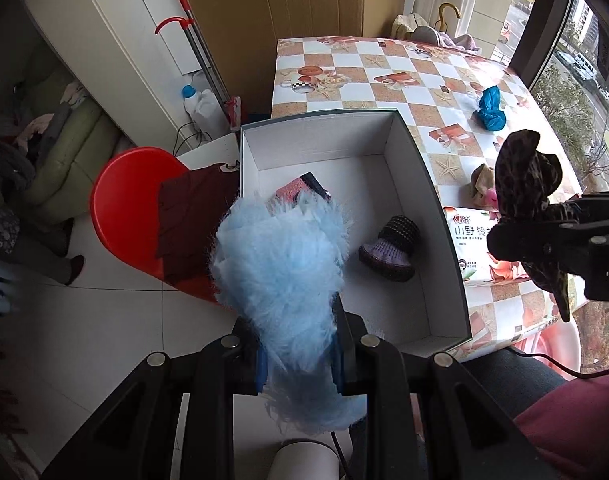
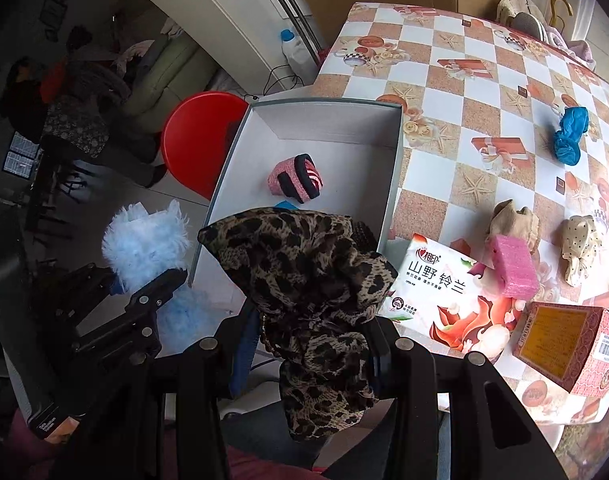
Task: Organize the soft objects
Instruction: 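Carry the duster with left while right carries the leopard scrunchie to the box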
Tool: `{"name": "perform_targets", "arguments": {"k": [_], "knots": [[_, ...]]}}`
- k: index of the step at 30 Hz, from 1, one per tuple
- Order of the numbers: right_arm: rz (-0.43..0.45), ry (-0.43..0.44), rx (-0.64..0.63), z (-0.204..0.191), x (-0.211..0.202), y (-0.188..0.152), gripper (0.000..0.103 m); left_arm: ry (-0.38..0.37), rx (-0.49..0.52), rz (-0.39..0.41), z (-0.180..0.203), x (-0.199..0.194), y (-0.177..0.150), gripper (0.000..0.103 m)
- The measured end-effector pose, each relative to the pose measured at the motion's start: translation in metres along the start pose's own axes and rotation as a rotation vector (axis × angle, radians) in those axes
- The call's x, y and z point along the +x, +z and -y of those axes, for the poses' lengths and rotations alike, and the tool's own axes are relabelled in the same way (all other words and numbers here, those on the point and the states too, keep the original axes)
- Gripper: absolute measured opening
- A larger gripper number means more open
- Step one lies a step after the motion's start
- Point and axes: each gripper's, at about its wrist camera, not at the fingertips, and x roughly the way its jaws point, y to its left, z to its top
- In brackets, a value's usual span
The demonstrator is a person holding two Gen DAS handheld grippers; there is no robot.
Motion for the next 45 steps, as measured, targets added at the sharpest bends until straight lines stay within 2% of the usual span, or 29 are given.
{"name": "perform_targets", "arguments": {"k": [11, 45], "knots": [[0.020, 0.004, 0.023, 0.002, -0.003, 0.009, 0.046, 0.019, 0.013, 0.042, -0.004, -0.008, 0.002, 0.026], [0.008, -0.001, 0.019, 0.005, 0.002, 0.014, 0.046, 0.012, -0.019, 0.042, -0.010, -0.004, 0.004, 0.026]]}}
